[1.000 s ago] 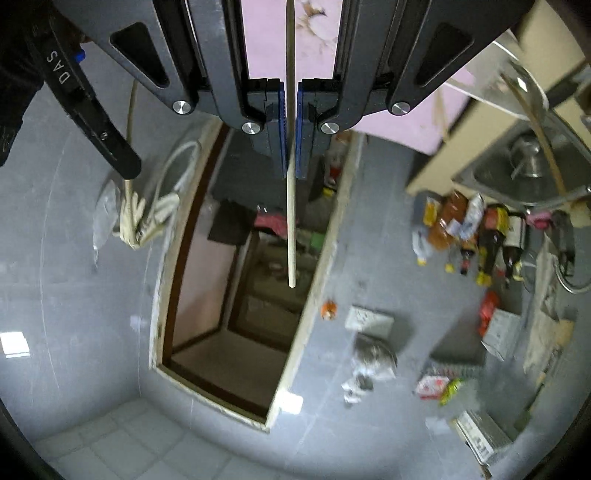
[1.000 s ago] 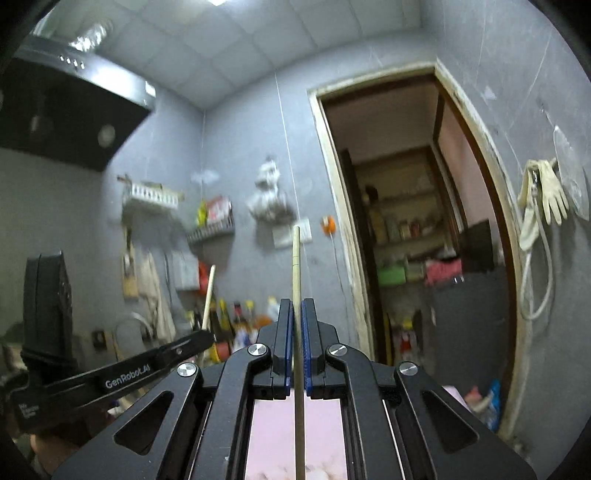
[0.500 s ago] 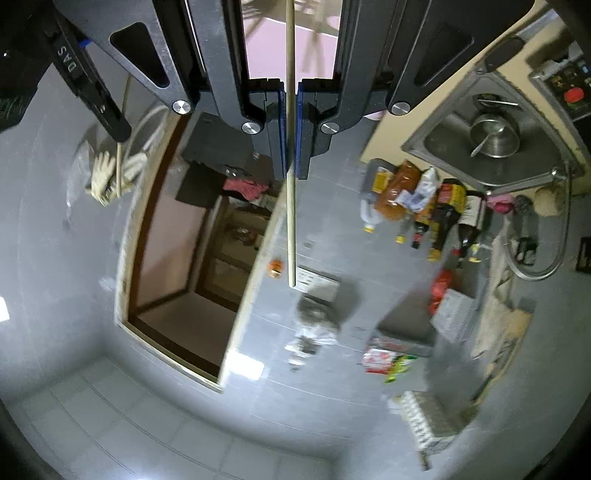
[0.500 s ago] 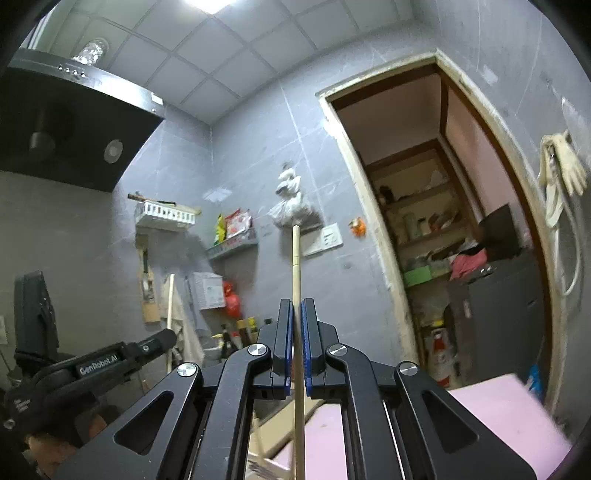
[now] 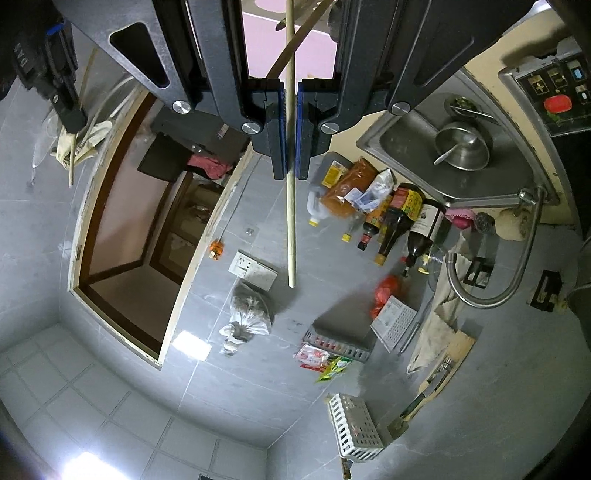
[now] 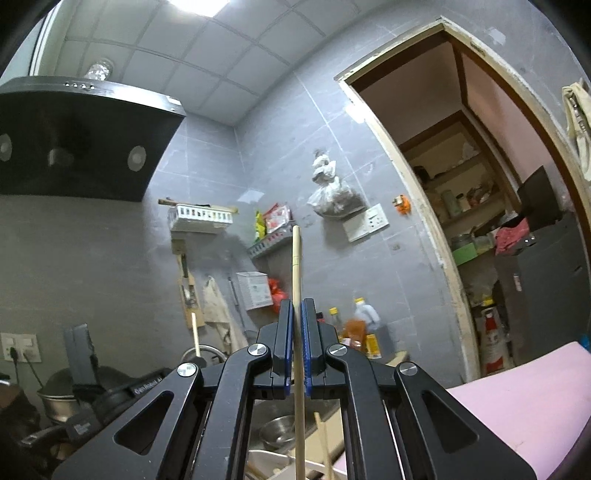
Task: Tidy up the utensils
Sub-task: 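Lift both chopsticks and carry them over the white caddy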
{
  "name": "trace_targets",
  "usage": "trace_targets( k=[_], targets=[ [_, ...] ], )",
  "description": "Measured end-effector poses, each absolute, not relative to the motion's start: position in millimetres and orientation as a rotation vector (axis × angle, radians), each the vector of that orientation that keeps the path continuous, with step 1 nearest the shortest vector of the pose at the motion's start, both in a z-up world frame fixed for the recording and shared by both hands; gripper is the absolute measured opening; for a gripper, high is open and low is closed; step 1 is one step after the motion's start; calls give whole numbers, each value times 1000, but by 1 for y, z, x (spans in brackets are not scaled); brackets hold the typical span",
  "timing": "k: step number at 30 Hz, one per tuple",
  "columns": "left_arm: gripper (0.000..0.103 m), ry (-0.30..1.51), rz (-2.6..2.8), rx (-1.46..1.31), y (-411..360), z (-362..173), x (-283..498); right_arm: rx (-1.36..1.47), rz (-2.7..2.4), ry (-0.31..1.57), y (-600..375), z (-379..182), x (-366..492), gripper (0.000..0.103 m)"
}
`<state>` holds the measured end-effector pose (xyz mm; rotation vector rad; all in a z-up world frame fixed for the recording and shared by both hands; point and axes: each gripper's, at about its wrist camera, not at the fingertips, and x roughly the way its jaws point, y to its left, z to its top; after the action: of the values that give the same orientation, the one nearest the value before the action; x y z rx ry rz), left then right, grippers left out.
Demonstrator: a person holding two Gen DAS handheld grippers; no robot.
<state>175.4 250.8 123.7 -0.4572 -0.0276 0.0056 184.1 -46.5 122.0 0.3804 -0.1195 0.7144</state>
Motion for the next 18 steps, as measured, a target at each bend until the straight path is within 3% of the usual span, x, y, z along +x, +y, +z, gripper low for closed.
trace_targets(
  k=[18],
  targets=[
    [2,-123,34,-438,259,117,151,341,744,-88,-19,104,196,3]
  ],
)
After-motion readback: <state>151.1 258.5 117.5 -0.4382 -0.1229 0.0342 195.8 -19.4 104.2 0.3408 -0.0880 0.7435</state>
